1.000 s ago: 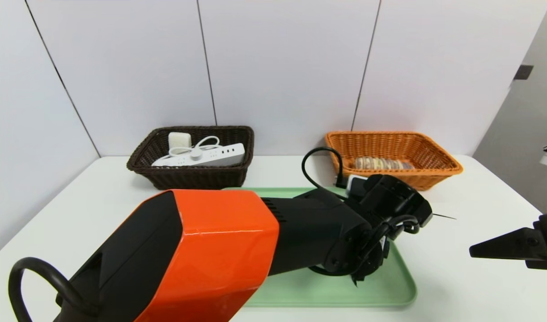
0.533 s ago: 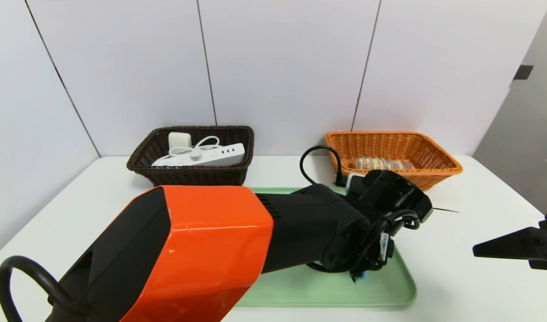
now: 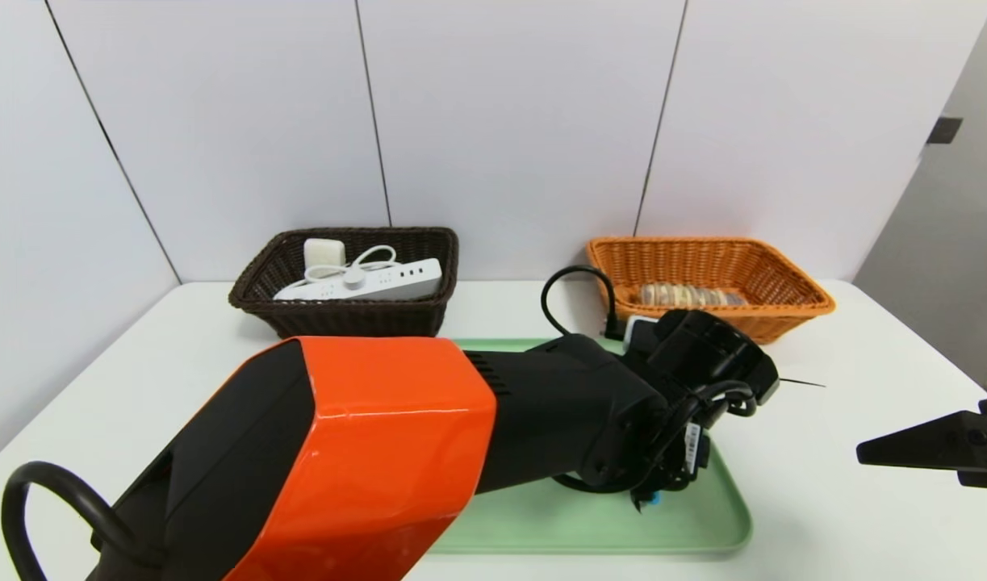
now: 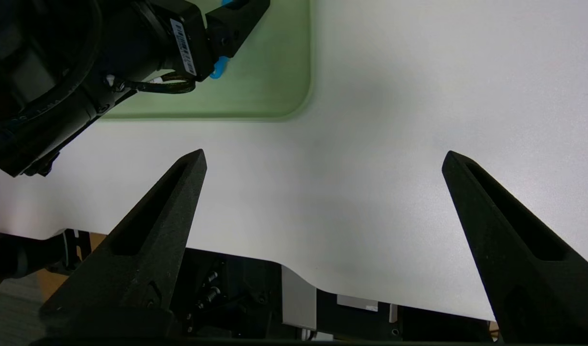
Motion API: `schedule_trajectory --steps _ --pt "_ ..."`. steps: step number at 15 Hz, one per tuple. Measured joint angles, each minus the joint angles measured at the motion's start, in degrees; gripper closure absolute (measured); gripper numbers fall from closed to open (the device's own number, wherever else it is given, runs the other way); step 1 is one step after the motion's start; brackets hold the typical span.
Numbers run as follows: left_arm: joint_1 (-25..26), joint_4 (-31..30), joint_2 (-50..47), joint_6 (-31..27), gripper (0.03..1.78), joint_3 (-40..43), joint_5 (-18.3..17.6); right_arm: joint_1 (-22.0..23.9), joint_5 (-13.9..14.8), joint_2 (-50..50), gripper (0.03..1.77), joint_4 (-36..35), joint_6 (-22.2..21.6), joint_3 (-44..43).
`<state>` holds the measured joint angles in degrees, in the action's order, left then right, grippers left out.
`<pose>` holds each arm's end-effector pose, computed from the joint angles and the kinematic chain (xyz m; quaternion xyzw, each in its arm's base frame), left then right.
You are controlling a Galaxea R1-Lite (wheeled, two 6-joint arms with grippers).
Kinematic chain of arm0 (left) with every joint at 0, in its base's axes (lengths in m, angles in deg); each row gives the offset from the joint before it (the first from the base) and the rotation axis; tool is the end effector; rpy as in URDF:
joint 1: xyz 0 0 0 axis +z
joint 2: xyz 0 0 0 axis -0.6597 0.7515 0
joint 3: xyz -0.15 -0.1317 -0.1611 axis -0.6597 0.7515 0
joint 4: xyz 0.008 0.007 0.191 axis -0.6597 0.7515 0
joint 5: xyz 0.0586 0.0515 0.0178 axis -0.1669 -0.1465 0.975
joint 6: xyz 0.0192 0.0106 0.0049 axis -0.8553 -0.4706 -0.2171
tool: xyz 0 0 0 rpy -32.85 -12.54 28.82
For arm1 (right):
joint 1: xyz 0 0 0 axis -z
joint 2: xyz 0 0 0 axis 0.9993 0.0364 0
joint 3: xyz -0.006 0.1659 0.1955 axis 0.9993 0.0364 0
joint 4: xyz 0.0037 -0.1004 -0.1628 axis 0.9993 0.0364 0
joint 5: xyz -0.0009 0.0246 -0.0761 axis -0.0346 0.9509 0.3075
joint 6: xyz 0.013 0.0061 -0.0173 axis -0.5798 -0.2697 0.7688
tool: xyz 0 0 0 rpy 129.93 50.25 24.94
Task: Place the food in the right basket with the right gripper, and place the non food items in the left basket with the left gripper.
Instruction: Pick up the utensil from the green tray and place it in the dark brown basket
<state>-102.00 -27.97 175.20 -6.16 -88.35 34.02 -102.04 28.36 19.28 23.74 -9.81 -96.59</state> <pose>0.2258 -0.3856 0.1045 0.0291 0.3620 -0.2214 0.9050 0.1431 0.0392 0.2185 0.1342 0.4790 0.0828 0.8635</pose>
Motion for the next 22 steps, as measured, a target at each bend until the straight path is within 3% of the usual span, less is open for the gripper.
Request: schedule_trajectory --steps 11,15,19,21,22 --pt "0.35 -0.18 1.38 -0.17 0.13 -0.01 0.27 0.00 0.00 -0.56 0.10 -0.06 0.00 0.71" --pt "0.35 -0.16 1.55 -0.76 0.73 0.00 0.57 0.00 0.02 -0.56 0.10 -0.11 0.02 0.63" --pt "0.24 -0.18 1.76 -2.57 1.10 0.02 0.60 0.00 0.06 -0.50 0.10 -0.09 0.02 0.55" --pt "0.17 -0.16 1.79 -2.90 1.62 0.05 0.94 0.00 0.09 -0.44 0.10 -0.13 0.02 0.46" --pt "0.24 -0.11 1.77 -2.93 1.62 0.05 0.96 0.05 0.11 -0.39 0.10 -0.17 0.07 0.44"
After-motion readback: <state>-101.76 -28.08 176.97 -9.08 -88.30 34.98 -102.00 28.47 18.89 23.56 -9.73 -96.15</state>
